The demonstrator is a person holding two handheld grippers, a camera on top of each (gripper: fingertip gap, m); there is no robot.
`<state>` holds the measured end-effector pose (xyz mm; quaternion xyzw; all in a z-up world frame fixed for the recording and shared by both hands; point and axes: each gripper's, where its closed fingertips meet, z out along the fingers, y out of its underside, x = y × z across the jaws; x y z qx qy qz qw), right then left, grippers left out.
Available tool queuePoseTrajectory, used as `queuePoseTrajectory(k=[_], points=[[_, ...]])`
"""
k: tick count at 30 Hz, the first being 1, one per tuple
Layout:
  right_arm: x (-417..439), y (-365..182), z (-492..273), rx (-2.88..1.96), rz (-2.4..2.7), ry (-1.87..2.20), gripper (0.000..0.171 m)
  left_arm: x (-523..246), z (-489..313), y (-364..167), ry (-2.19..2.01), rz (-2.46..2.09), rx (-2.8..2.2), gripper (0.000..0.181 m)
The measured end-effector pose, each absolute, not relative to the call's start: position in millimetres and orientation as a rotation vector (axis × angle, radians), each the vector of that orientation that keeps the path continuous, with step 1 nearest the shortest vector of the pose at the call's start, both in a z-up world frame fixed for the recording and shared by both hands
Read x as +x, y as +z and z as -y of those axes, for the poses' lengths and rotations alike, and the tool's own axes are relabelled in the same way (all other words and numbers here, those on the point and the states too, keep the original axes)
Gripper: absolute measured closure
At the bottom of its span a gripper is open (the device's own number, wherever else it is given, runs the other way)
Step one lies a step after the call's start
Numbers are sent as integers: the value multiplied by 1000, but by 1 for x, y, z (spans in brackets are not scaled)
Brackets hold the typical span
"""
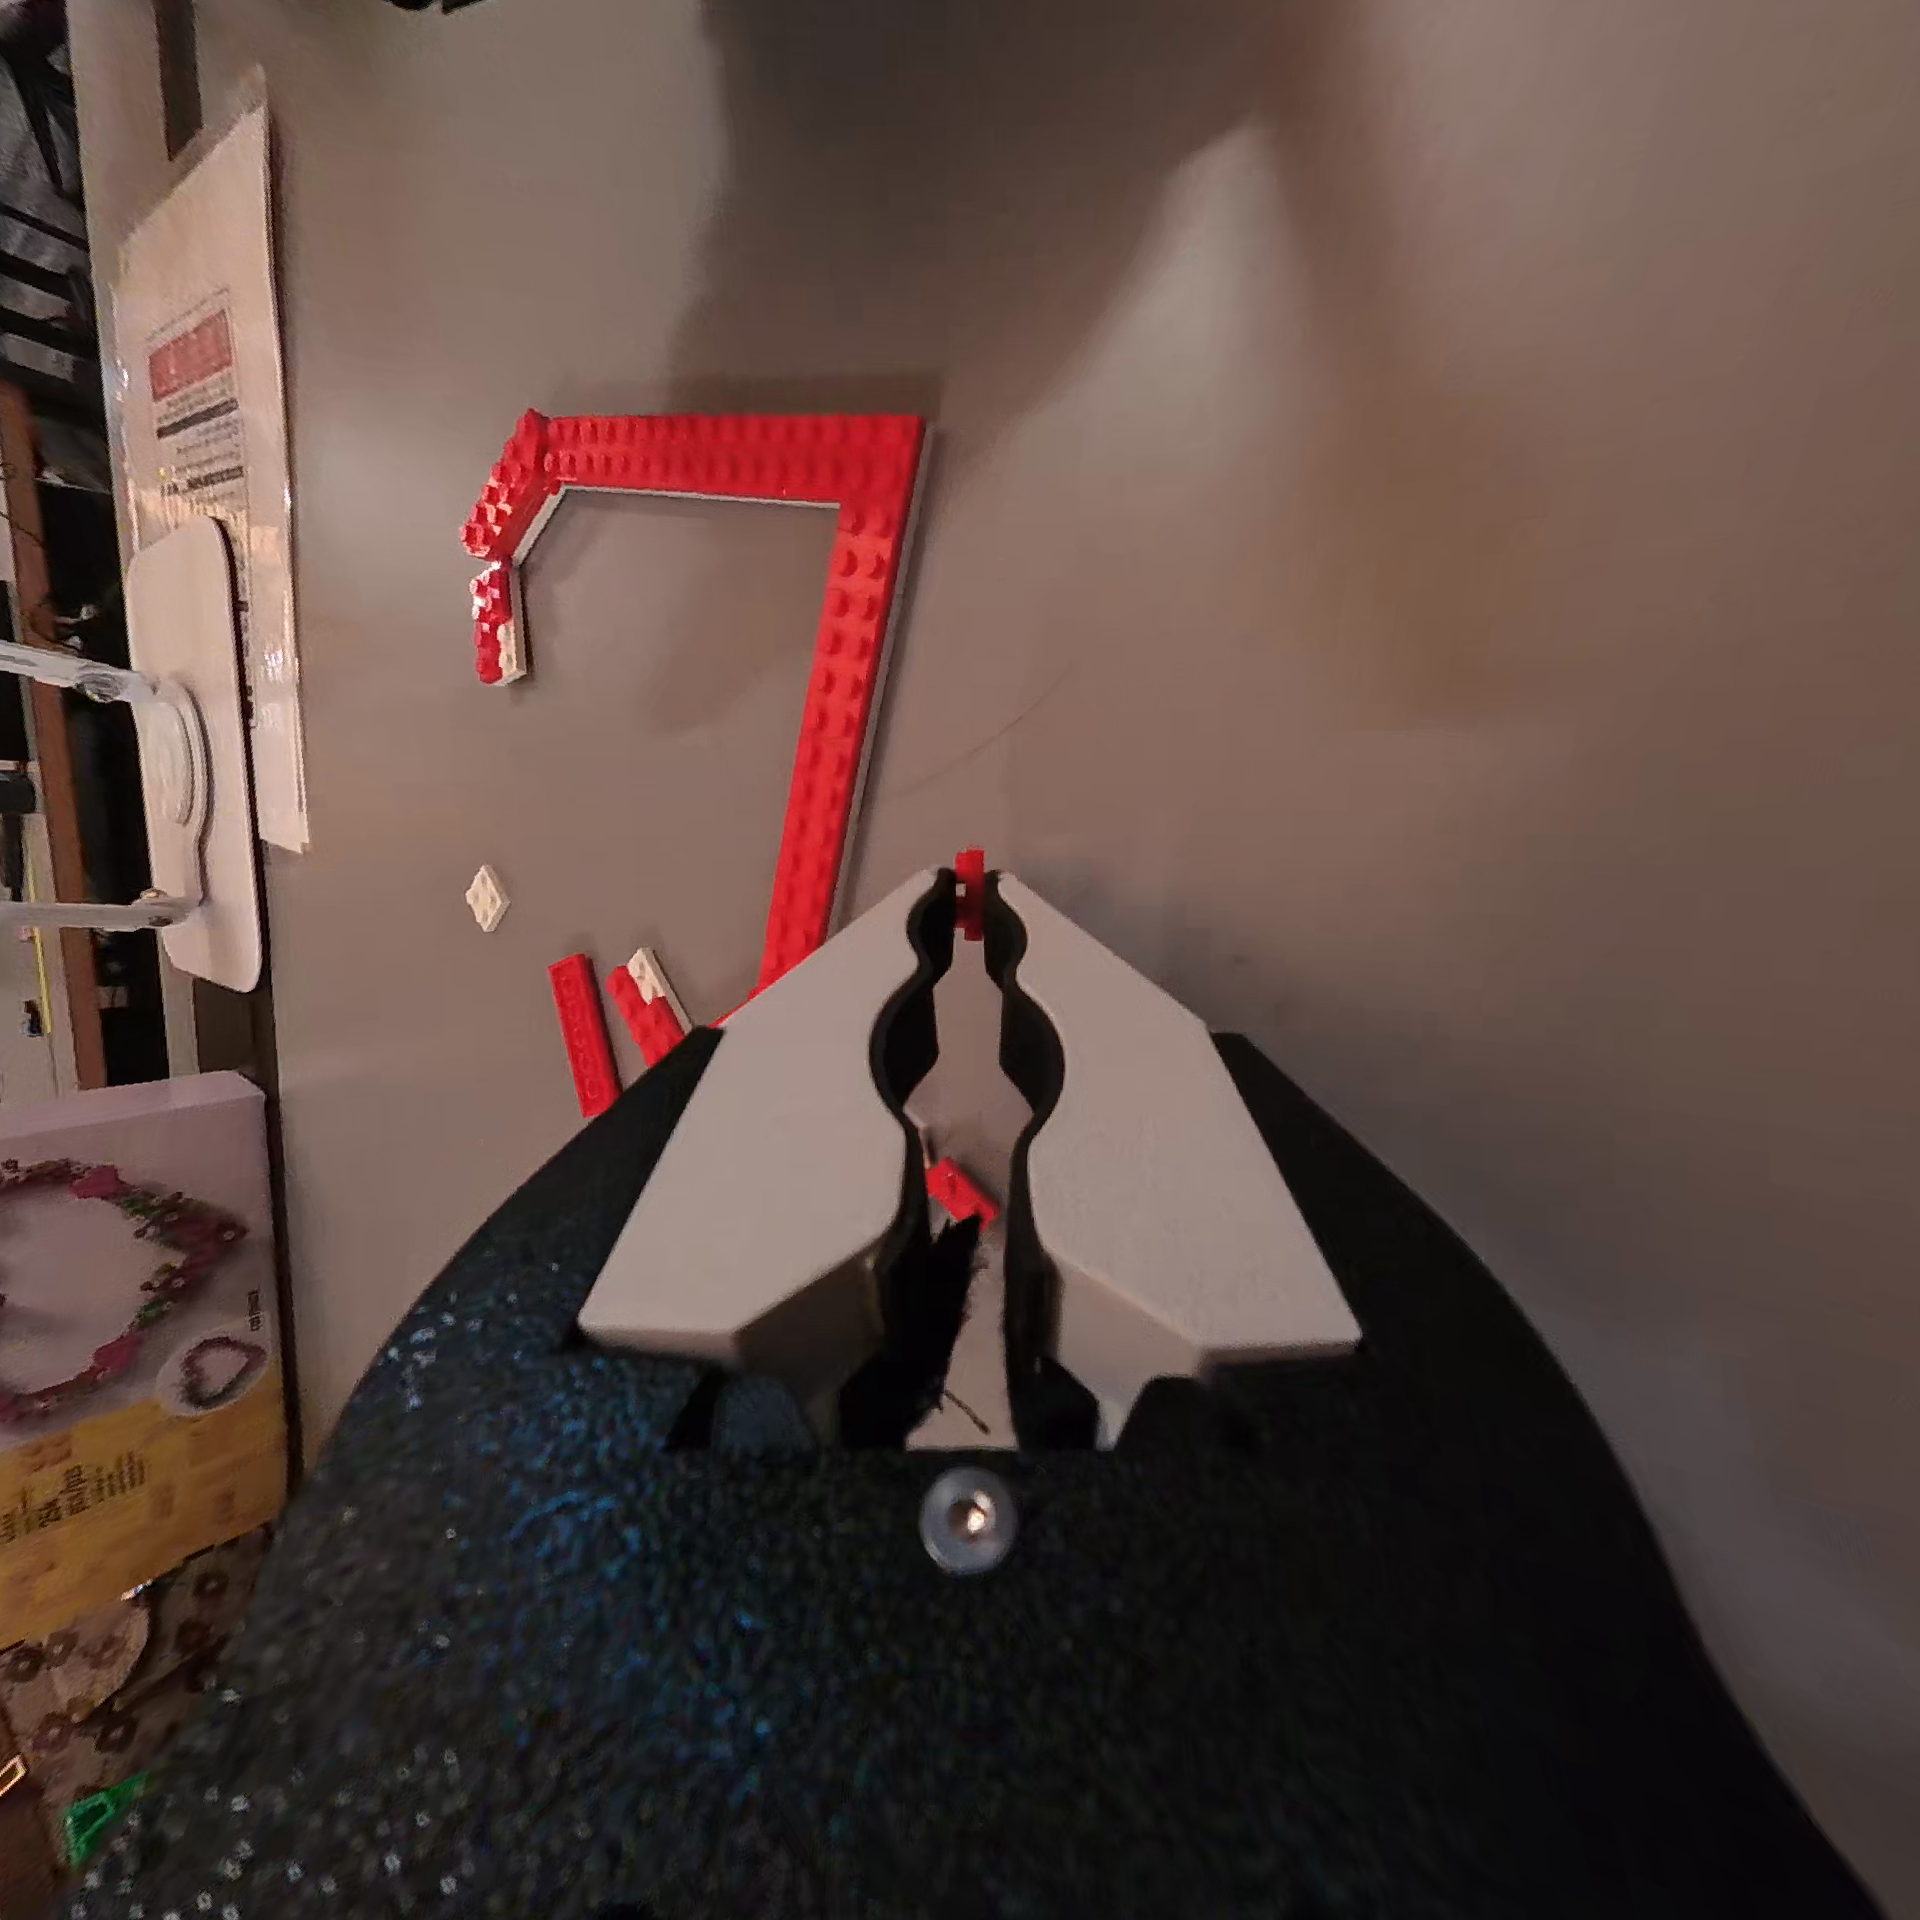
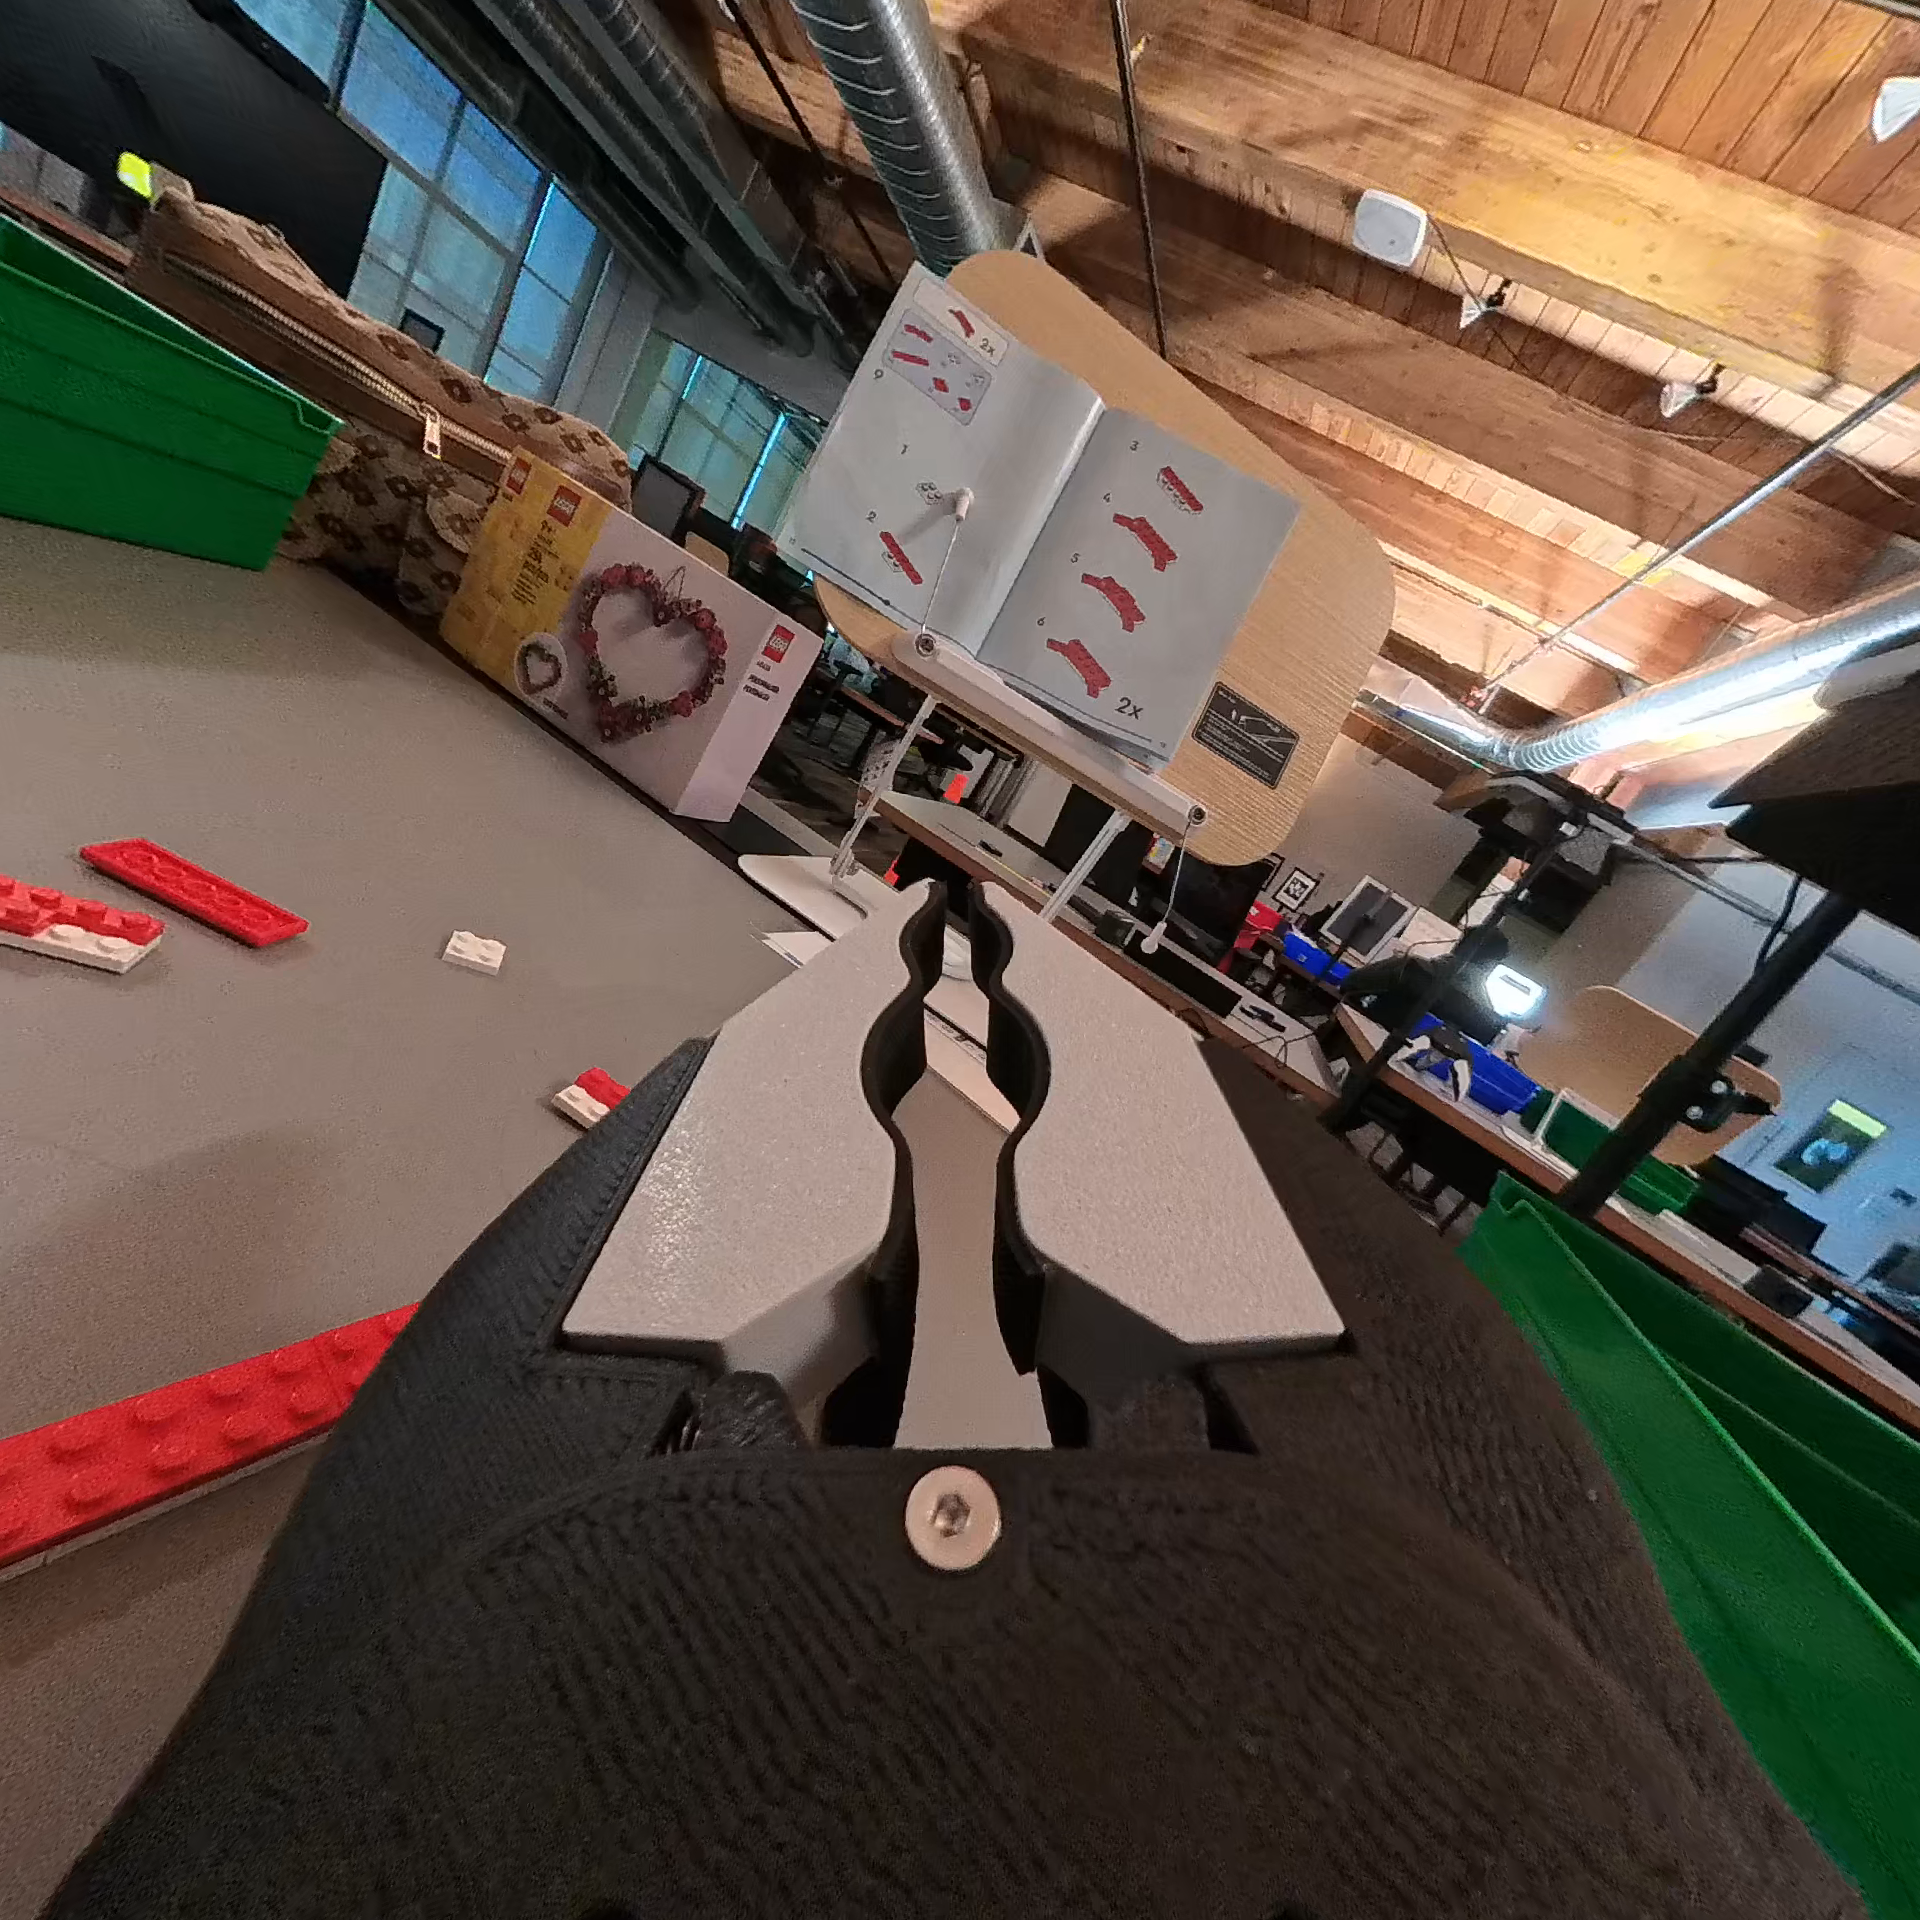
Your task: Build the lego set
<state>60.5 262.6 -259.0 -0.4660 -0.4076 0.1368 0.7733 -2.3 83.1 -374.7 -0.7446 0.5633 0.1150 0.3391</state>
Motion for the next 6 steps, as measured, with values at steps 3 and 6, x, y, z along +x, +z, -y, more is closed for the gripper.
queuePoseTrajectory(k=[3, 6], points=[[60, -259, -262, -1012, 881, 309, 169, 0, -79, -380, 326, -1514, -1939, 179], [60, -258, -260, -1003, 883, 304, 169, 7, -72, -383, 253, -1502, -2005, 179]])
